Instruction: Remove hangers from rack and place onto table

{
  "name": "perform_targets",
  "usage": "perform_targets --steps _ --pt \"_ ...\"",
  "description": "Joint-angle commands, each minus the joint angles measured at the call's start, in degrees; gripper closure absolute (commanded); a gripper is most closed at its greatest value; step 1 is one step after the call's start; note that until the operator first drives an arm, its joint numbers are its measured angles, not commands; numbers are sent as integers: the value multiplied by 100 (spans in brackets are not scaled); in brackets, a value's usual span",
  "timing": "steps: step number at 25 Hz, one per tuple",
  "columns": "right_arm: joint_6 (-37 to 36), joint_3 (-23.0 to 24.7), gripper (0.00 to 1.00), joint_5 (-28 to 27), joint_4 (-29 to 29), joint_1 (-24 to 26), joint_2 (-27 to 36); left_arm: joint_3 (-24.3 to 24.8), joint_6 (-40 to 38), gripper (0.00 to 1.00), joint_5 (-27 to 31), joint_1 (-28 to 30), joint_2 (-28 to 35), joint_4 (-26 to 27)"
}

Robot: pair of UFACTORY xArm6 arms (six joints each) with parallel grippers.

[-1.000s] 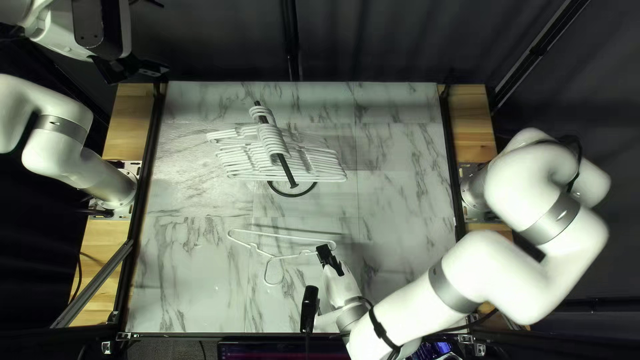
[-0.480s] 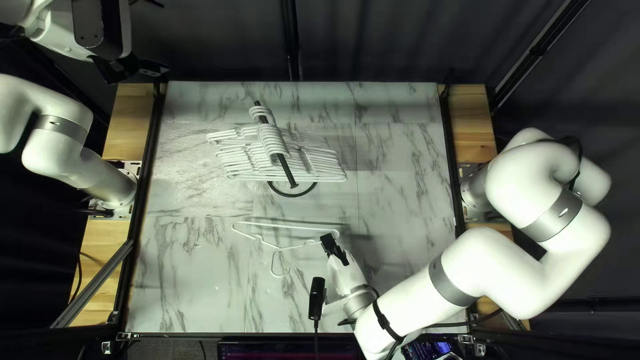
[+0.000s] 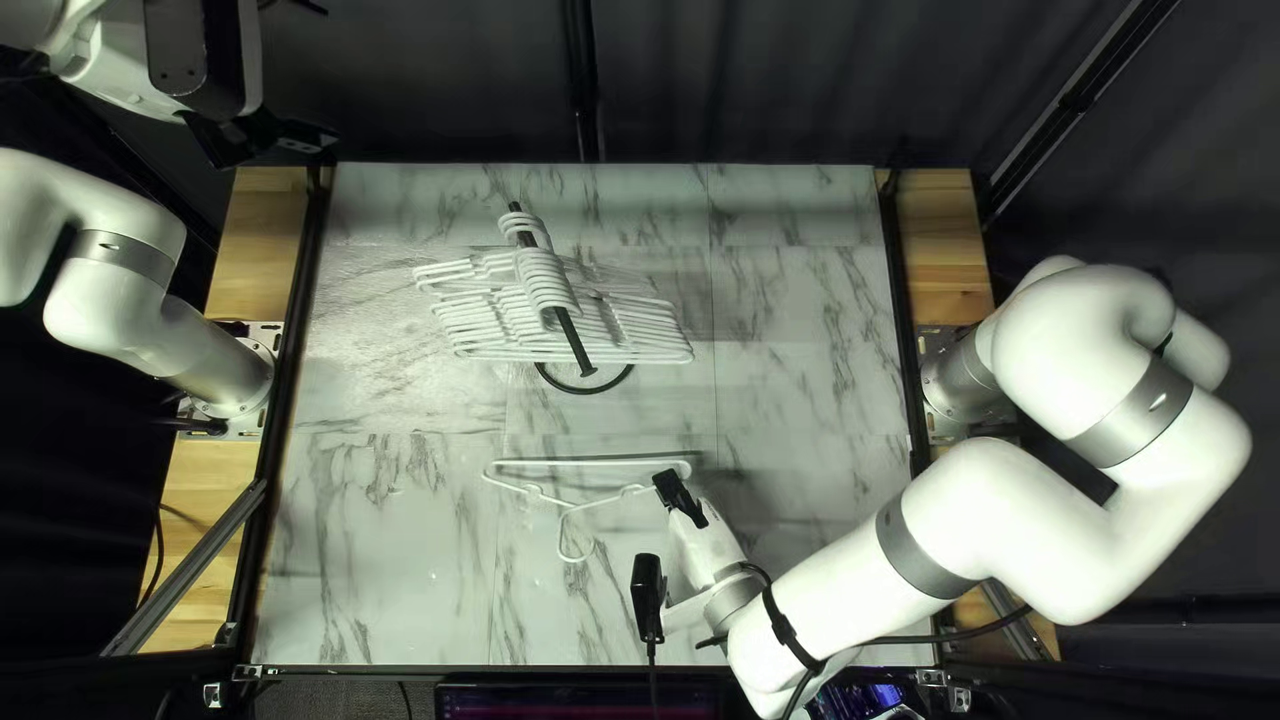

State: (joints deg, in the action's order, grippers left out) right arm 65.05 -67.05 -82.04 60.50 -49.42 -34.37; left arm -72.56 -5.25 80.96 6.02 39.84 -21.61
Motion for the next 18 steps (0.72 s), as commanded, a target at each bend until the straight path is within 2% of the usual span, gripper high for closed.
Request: perform_targets --steps 1,2,3,4,7,15,18 --pt "-40 98 98 83 16 19 78 0 0 0 0 0 0 0" --pt "-45 117 91 100 20 23 96 0 0 0 0 0 0 0" --pt "-52 151 41 135 26 33 129 0 0 0 0 0 0 0" --pt "-64 175 0 196 42 56 155 0 0 0 0 0 0 0" --pt "-101 256 0 350 94 106 255 0 0 0 0 0 0 0" --pt "-162 886 0 1074 219 193 1002 0 0 0 0 0 0 0" --pt "44 1636 0 1982 512 372 1740 0 0 0 0 0 0 0"
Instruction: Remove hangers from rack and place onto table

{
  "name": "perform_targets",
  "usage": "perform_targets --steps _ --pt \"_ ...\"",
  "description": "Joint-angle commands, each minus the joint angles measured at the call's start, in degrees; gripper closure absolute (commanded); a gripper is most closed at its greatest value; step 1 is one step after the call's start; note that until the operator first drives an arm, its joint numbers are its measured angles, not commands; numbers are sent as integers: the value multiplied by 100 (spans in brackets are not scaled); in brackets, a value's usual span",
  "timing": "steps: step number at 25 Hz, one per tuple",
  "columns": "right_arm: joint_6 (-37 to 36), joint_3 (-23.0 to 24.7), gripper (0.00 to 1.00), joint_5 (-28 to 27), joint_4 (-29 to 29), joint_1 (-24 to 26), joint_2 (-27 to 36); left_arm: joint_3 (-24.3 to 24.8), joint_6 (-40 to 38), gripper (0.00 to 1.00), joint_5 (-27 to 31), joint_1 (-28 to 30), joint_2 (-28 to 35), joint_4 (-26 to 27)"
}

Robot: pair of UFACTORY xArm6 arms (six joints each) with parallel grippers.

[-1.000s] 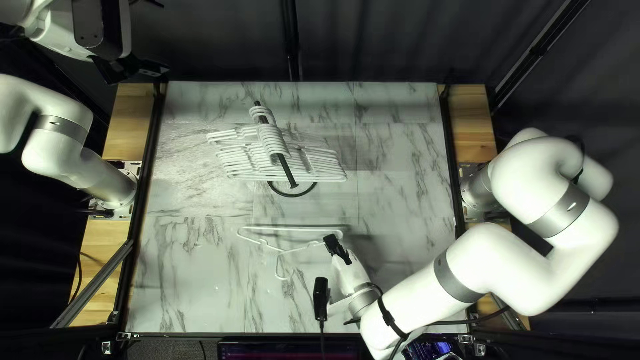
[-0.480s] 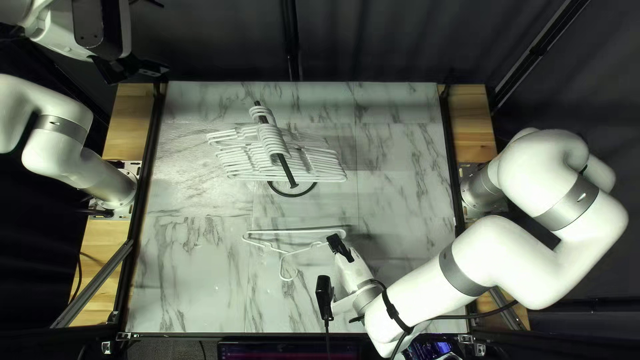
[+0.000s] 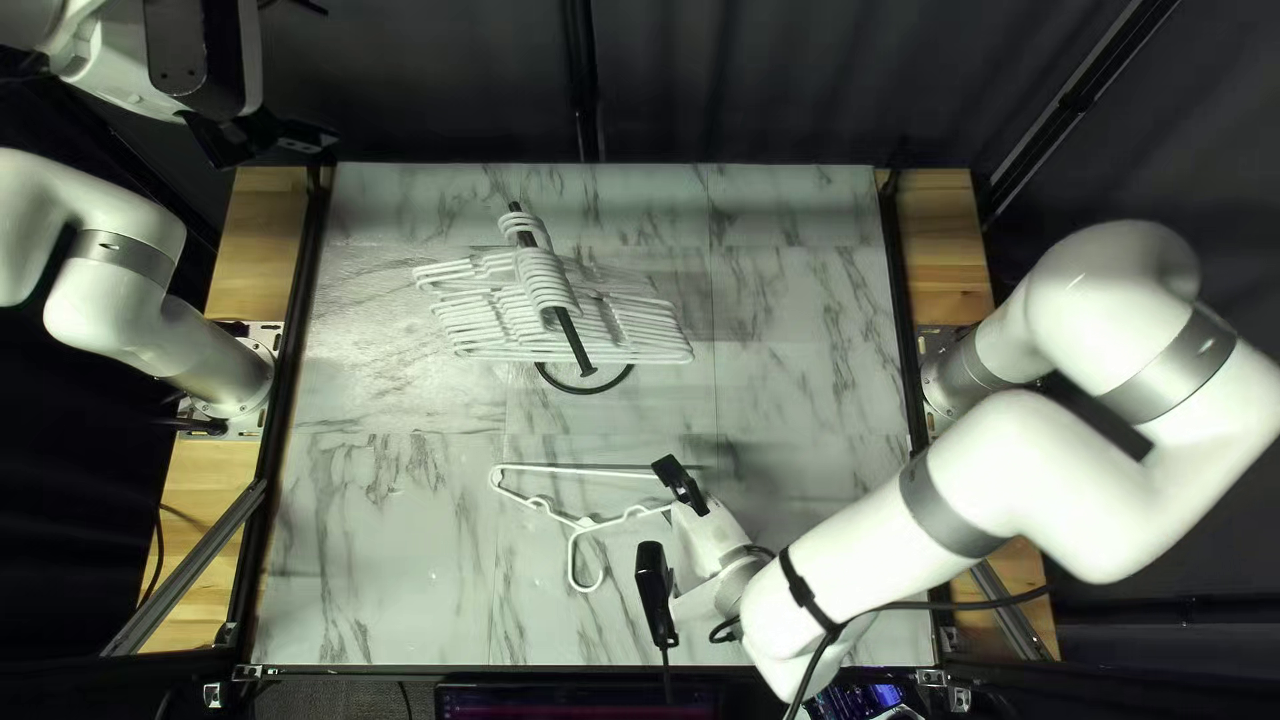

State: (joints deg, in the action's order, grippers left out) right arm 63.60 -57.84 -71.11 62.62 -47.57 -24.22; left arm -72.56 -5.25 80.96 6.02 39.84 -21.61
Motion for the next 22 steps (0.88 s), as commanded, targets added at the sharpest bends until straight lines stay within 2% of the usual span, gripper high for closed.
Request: perform_targets --steps 1,6,11,18,22 --pt "281 976 0 1207 407 275 998 0 0 0 0 0 0 0" --pt "592 1888 0 2479 735 826 2089 0 0 0 0 0 0 0" --pt "411 2223 0 3217 631 1297 2531 0 0 0 0 0 0 0" --pt "367 2150 0 3538 397 1458 2343 0 0 0 0 0 0 0" --pt "95 2377 0 3553 -43 1460 2761 0 0 0 0 0 0 0"
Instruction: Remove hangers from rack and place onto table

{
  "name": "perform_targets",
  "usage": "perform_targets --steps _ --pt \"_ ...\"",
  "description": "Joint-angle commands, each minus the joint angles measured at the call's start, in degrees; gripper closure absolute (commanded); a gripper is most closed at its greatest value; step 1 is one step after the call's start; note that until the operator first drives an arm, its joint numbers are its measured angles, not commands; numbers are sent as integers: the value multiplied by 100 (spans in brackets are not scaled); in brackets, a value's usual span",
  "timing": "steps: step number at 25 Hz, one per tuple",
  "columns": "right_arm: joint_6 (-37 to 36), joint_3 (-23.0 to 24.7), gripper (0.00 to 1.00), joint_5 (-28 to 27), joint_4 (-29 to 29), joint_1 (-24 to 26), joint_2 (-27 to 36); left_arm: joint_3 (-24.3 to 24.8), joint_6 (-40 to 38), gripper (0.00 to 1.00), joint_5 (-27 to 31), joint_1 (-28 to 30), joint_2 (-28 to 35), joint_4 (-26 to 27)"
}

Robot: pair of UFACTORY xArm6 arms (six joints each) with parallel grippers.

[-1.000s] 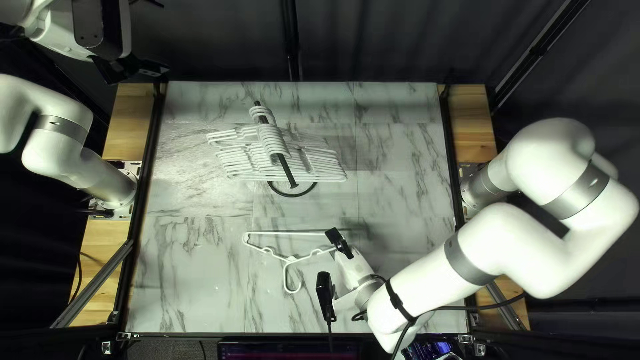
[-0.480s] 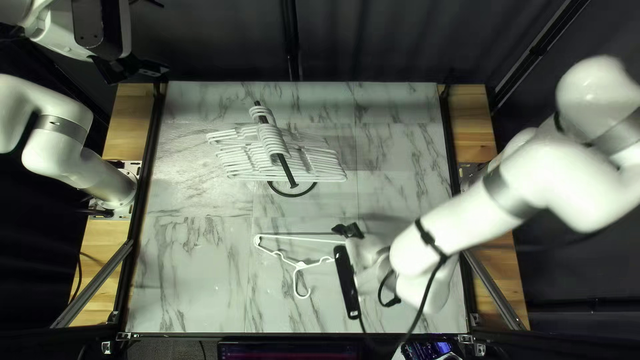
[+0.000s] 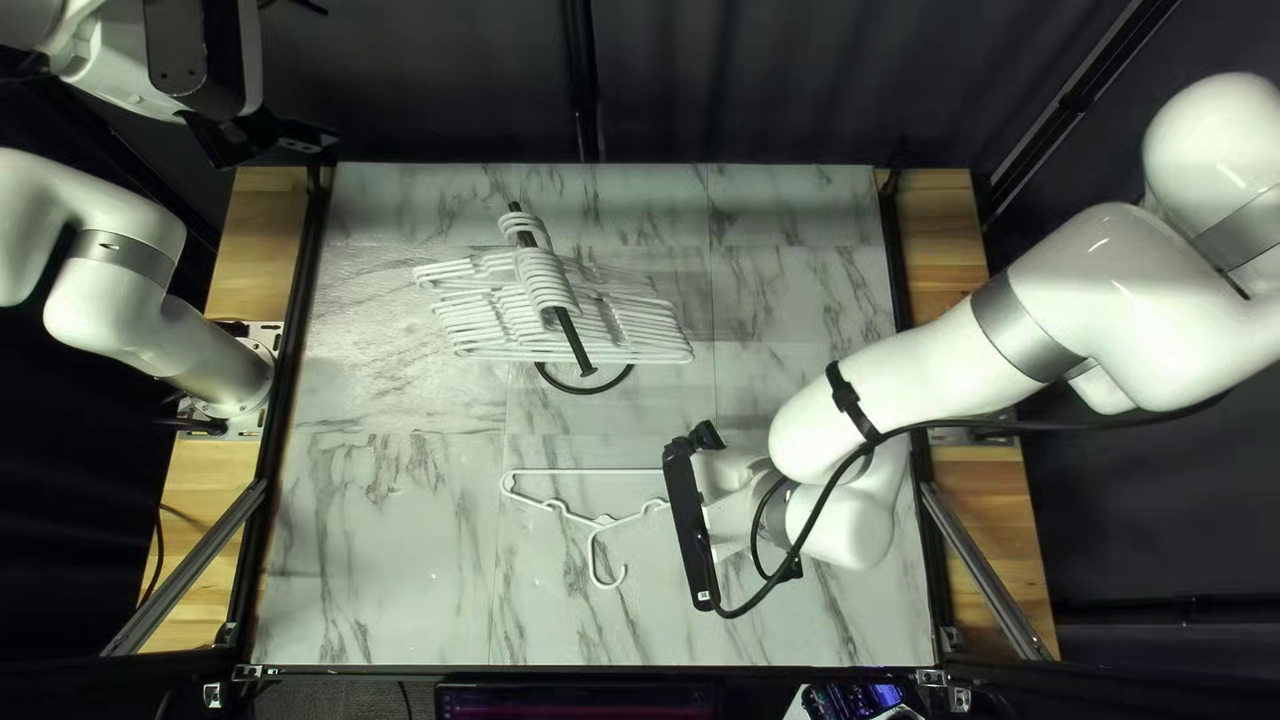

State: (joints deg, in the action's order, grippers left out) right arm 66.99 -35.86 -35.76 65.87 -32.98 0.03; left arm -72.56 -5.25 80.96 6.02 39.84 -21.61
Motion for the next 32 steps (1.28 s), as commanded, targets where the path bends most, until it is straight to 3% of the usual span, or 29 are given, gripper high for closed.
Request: perform_targets --steps 1,5,15,17,19,21,23,25,28,32 --pt "-522 290 0 -19 -635 -15 596 0 0 0 0 0 0 0" --pt "-1517 557 0 -64 -1327 -106 1345 0 0 0 0 0 0 0" --pt "-1574 574 0 -93 -1383 -120 1405 0 0 0 0 0 0 0" --pt "-2062 766 0 -198 -1765 -58 1918 0 0 0 0 0 0 0" --pt "-3459 1166 0 -897 -2919 44 3638 0 0 0 0 0 0 0" --pt "-4183 1168 0 -1660 -3505 54 4737 0 0 0 0 0 0 0" --pt "-4558 984 0 -2248 -3815 62 5349 0 0 0 0 0 0 0" --pt "-4879 760 0 -2650 -4016 160 5701 0 0 0 0 0 0 0" --pt "-5687 332 0 -3111 -4510 712 5996 0 0 0 0 0 0 0" --pt "-6060 198 0 -3224 -4823 1070 6071 0 0 0 0 0 0 0"
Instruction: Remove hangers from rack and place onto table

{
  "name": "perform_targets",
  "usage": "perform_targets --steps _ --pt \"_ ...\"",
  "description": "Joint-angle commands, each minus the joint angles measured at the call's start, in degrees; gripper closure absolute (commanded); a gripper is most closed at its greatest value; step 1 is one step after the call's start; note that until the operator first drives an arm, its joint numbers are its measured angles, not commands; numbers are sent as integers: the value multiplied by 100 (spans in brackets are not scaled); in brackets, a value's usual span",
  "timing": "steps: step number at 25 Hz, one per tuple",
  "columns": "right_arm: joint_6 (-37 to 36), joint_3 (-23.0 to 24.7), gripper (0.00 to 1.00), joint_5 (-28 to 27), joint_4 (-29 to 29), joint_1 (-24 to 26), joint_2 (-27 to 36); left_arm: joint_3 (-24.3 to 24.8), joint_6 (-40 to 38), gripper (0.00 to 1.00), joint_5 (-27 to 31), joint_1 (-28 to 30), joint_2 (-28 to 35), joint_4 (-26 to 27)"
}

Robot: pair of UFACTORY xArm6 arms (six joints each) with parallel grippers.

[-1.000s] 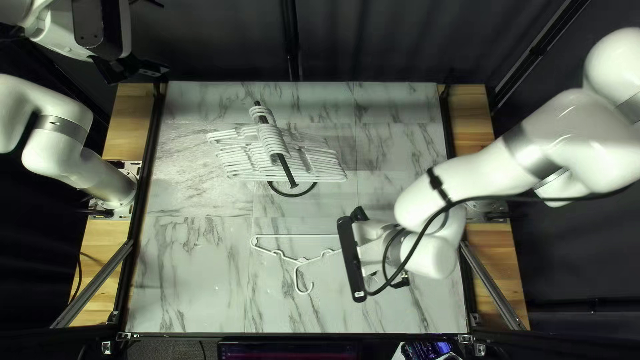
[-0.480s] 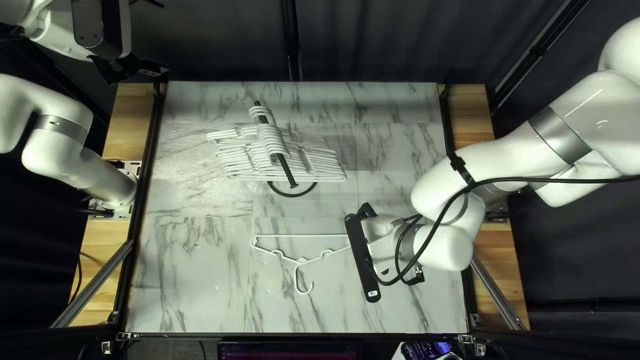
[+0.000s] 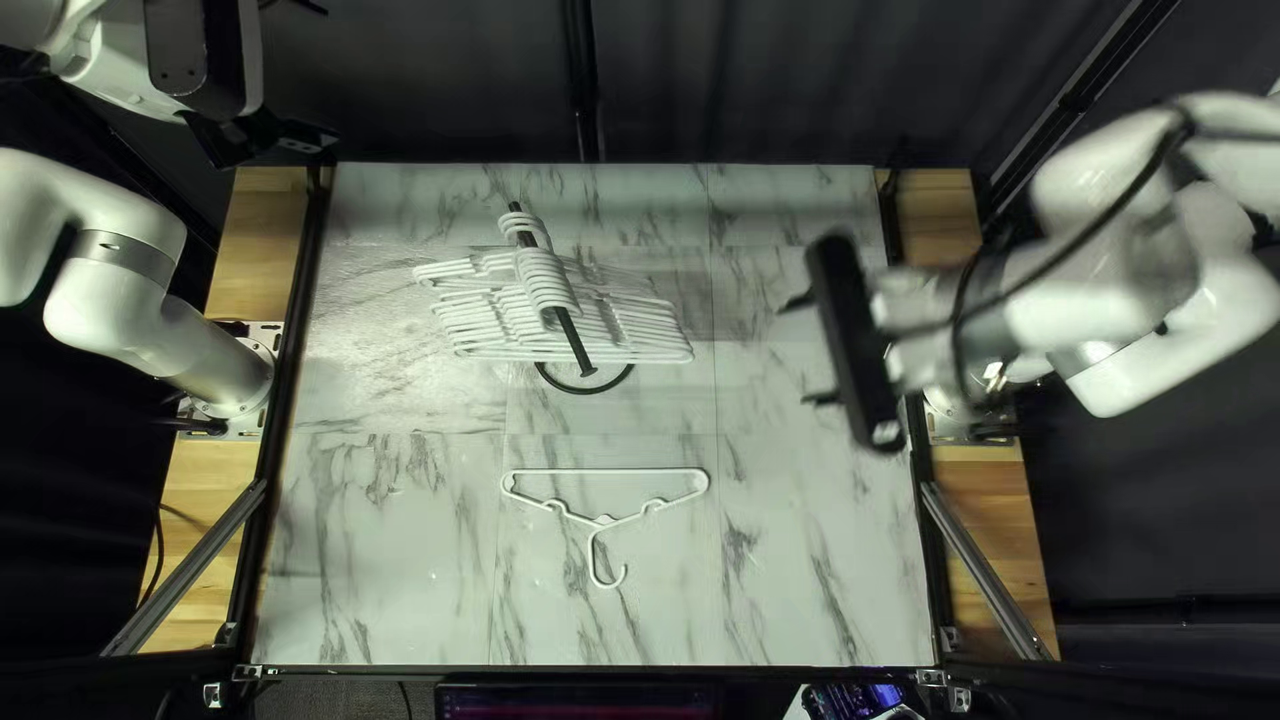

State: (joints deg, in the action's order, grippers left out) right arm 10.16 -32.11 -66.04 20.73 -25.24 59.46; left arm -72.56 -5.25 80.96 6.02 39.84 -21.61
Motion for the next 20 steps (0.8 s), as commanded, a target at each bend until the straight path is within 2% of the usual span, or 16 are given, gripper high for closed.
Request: perform_targets --steps 1,7,11,14,20 --pt "-377 -177 0 -196 -309 296 129 0 0 0 0 0 0 0" --pt "-366 -174 0 -260 -269 227 172 0 0 0 0 0 0 0" --pt "-1476 -730 0 -814 -890 1219 213 0 0 0 0 0 0 0" --pt "-1883 -853 0 -989 -1194 1792 296 0 0 0 0 0 0 0" --pt "-1925 -809 0 -950 -1278 1906 327 0 0 0 0 0 0 0"
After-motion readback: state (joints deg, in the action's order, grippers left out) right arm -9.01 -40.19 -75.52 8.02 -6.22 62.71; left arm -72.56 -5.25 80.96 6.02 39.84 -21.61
